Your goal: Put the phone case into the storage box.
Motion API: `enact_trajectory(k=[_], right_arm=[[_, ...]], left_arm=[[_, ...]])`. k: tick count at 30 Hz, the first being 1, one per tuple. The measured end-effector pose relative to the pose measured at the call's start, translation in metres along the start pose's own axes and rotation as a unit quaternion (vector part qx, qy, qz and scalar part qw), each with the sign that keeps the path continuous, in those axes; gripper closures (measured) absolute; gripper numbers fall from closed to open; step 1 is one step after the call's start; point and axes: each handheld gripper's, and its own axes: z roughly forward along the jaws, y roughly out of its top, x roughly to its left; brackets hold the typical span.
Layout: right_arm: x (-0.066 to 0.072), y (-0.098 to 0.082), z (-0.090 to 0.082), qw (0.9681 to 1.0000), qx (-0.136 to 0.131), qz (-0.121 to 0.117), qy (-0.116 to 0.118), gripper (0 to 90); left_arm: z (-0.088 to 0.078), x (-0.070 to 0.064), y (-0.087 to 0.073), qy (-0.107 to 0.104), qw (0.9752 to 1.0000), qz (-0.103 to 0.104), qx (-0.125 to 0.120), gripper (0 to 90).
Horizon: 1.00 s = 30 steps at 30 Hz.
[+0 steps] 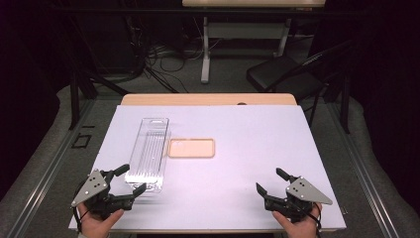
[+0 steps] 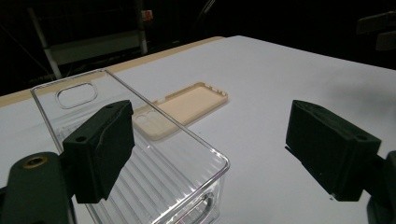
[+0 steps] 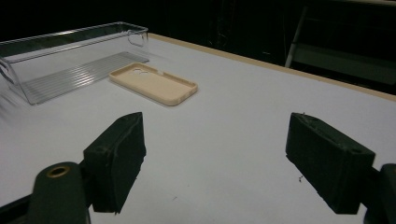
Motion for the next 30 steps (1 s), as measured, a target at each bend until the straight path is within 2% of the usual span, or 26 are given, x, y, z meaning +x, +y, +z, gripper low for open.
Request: enact_trajectory(k=[10, 17, 26, 30], right_arm=[[-0.006, -0.003, 0.002, 0.9998, 0.008, 0.015, -0.008, 19.4], [-0.005, -0.005, 0.006, 0.9996, 0.027, 0.009, -0.007, 19.3], [-0.007, -0.006, 0.011, 0.9989, 0.047, 0.005, -0.007, 19.3], [-0.009, -0.008, 0.015, 0.9972, 0.073, 0.012, -0.008, 18.9]], left_arm=[[0.003, 0.003, -0.001, 0.006, 0.9999, -0.008, 0.009, 15.5], [0.002, 0.006, -0.001, 0.011, 0.9997, -0.019, 0.008, 15.5], [0.006, 0.008, -0.004, 0.009, 0.9987, -0.033, 0.039, 15.6], [0.006, 0.009, -0.005, 0.016, 0.9979, -0.032, 0.054, 15.6]])
